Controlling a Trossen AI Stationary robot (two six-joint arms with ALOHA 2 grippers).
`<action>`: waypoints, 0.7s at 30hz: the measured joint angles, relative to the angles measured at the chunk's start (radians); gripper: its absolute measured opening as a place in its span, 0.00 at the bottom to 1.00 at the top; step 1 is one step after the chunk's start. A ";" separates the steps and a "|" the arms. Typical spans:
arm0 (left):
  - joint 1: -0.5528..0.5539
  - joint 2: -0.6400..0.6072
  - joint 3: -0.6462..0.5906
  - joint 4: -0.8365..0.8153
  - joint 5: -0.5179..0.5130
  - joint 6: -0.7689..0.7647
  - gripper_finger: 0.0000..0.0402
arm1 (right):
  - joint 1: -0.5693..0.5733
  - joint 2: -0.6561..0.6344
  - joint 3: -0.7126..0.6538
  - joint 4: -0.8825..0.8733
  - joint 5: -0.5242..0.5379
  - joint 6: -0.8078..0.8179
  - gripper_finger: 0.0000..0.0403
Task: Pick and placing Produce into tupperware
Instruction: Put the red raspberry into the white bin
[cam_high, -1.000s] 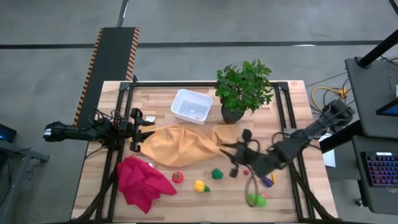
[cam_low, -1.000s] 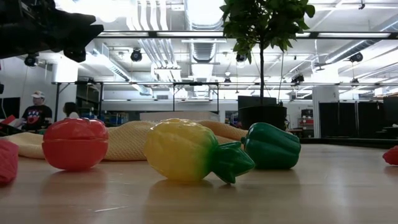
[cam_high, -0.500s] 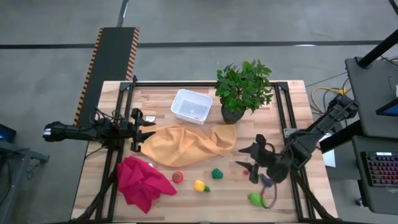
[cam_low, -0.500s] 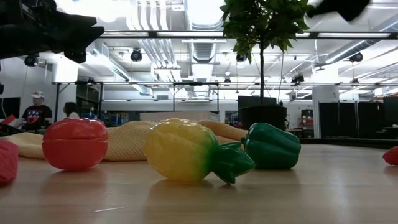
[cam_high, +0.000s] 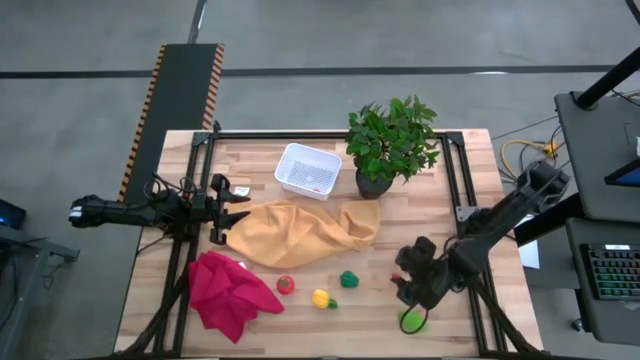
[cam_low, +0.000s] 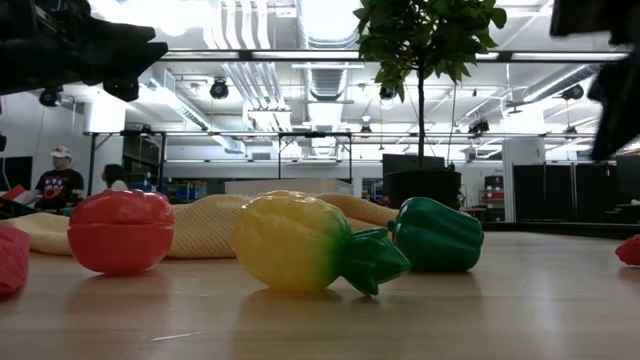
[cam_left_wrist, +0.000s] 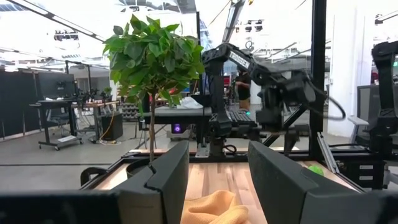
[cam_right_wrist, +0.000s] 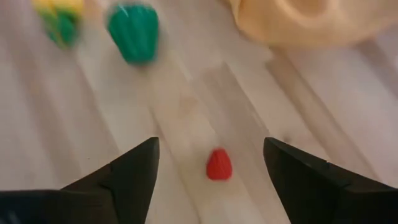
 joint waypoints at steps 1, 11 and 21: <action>0.000 0.001 0.000 0.000 0.000 0.000 0.38 | 0.000 0.022 -0.004 0.000 -0.012 0.009 0.68; 0.000 0.008 0.000 0.001 0.000 0.000 0.38 | 0.000 0.201 -0.008 -0.001 -0.065 0.073 0.64; 0.000 0.017 0.000 0.003 0.000 0.001 0.38 | 0.000 0.271 -0.004 0.003 -0.060 0.086 0.60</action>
